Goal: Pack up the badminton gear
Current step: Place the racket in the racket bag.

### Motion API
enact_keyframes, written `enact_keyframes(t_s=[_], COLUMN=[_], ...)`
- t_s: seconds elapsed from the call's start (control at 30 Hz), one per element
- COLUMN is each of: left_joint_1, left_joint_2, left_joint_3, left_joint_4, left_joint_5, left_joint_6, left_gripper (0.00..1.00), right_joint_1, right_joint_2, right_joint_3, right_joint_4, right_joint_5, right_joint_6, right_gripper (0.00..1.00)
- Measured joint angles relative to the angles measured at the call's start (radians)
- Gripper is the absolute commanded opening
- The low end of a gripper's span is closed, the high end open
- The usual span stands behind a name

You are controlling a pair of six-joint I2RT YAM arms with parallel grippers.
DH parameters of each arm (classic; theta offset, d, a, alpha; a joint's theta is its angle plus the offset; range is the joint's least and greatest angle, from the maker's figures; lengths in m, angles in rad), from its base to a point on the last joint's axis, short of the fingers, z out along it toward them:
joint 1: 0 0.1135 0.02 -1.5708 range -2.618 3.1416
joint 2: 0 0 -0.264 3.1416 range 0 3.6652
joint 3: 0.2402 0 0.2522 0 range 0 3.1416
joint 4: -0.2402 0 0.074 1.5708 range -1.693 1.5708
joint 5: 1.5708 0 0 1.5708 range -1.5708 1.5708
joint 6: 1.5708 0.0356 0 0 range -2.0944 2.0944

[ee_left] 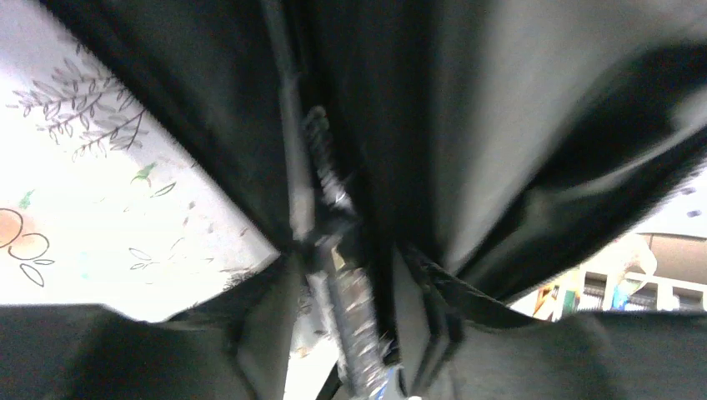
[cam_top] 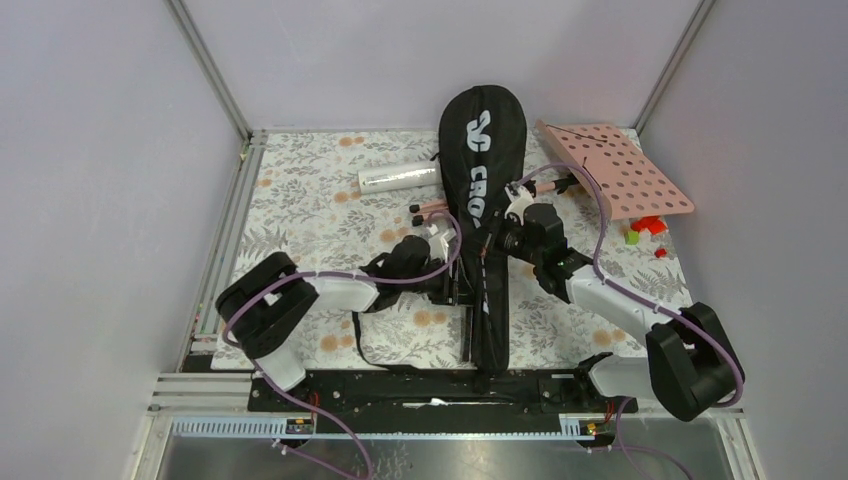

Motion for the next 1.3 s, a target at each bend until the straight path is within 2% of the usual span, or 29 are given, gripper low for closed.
enact_keyframes(t_s=[0.2,0.23,0.37,0.6,0.7,0.8,0.93,1.17,1.3], left_joint_1=[0.010,0.011,0.012,0.013,0.042,0.100,0.179,0.275,0.293], left_joint_2=[-0.188,-0.221,-0.385,-0.770,-0.819,-0.778,-0.613,-0.279,-0.167], left_joint_3=[-0.059,-0.066,-0.071,-0.166,-0.197,-0.223,-0.236,-0.168,-0.136], left_joint_4=[-0.008,-0.029,-0.129,-0.289,-0.361,-0.408,-0.407,-0.231,-0.101], left_joint_5=[-0.068,-0.082,-0.171,-0.401,-0.508,-0.554,-0.550,-0.440,-0.369], left_joint_6=[0.077,0.092,0.142,0.170,0.151,0.115,0.066,-0.003,-0.041], left_gripper=[0.92,0.95,0.99,0.99,0.99,0.99,0.99,0.90,0.84], right_joint_1=[0.023,0.024,0.034,0.034,0.034,0.034,0.034,0.035,0.035], right_joint_2=[-0.045,-0.047,-0.051,-0.058,-0.060,-0.060,-0.060,-0.081,-0.083], right_joint_3=[0.000,0.001,0.006,0.014,0.016,0.034,0.074,0.085,0.085], right_joint_4=[-0.063,-0.074,-0.127,-0.154,-0.147,-0.147,-0.129,-0.095,-0.096], right_joint_5=[-0.040,-0.042,-0.058,-0.062,-0.076,-0.109,-0.163,-0.197,-0.196], right_joint_6=[-0.012,-0.014,-0.031,-0.035,-0.021,0.005,0.048,0.097,0.103], right_gripper=[0.00,0.00,0.00,0.00,0.00,0.00,0.00,0.00,0.00])
